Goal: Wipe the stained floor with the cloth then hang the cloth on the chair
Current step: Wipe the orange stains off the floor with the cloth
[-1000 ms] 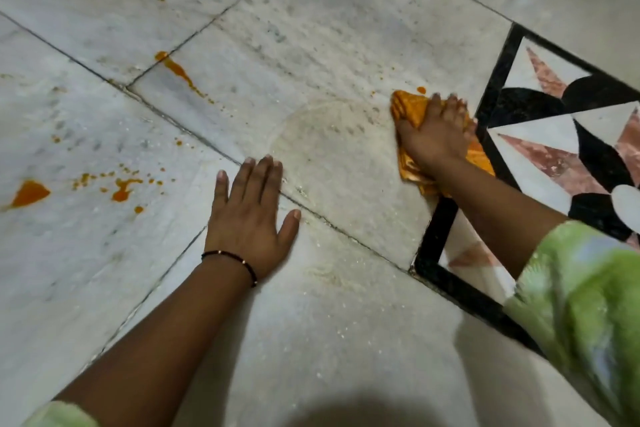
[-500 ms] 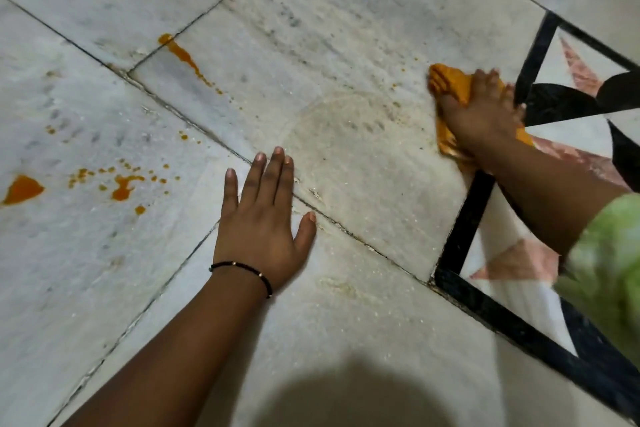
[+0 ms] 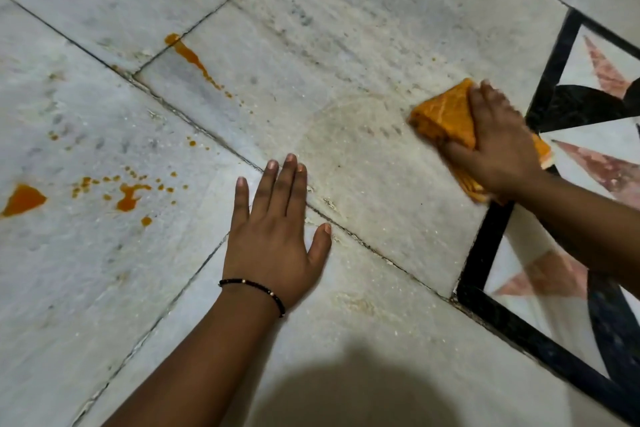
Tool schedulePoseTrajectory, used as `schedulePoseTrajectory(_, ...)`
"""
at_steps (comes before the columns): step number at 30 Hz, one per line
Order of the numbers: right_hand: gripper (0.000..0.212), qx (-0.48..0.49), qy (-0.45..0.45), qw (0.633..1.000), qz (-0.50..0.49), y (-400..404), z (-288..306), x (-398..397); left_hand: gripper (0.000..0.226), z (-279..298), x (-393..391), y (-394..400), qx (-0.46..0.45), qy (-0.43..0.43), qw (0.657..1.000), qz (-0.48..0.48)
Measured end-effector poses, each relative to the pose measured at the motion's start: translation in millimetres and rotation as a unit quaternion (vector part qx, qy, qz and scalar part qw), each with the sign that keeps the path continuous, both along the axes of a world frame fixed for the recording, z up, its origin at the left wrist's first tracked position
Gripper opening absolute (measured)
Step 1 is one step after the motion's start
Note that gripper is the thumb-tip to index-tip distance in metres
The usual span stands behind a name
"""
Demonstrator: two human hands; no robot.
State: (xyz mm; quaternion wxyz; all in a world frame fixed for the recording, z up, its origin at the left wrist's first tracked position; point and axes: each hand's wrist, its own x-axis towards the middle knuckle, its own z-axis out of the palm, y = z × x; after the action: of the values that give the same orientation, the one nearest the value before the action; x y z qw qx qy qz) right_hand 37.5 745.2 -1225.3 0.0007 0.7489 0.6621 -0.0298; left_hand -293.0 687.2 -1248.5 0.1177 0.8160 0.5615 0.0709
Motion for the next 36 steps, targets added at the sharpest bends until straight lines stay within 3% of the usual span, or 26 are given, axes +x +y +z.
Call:
schedulePoseTrajectory(4,0.098,-0.010,0.034,0.982,-0.187,74,-5,-7,0.073,1,2,1,-0.001,0.000,1.000,0.001)
schedulePoseTrajectory(6,0.092,-0.018,0.049,0.979,-0.197,107,-1,-22,0.073,2,2,1,-0.004,0.003,1.000,0.002)
schedulePoseTrajectory(9,0.093,-0.033,0.039,0.997,-0.059,113,1,-55,0.073,4,1,0,-0.012,0.002,1.000,0.001)
schedulePoseTrajectory(13,0.098,-0.040,0.035,0.989,0.139,49,3,-84,0.073,2,1,1,-0.008,-0.003,1.000,0.006)
schedulePoseTrajectory(16,0.094,-0.031,0.047,0.981,0.187,-3,6,-68,0.073,2,-1,1,-0.006,-0.008,1.000,0.004)
schedulePoseTrajectory(21,0.090,-0.004,0.056,0.997,0.054,-18,5,-42,0.073,1,1,1,0.000,-0.008,1.000,0.002)
schedulePoseTrajectory(24,0.084,0.008,0.063,0.995,-0.075,30,2,-56,0.073,0,0,1,0.001,0.004,1.000,-0.002)
schedulePoseTrajectory(26,0.077,-0.002,0.075,0.992,-0.097,66,2,-77,0.073,0,-1,2,-0.003,0.011,1.000,-0.014)
schedulePoseTrajectory(30,0.070,-0.021,0.073,0.996,0.043,71,7,-135,0.078,14,-12,2,-0.001,0.001,1.000,-0.003)
schedulePoseTrajectory(33,0.074,-0.032,0.077,0.980,0.180,12,8,-159,0.080,31,-54,-10,0.008,-0.009,0.998,0.058)
schedulePoseTrajectory(36,0.078,-0.033,0.074,0.966,0.244,-37,5,-142,0.082,35,-122,-40,-0.011,0.032,0.995,0.097)
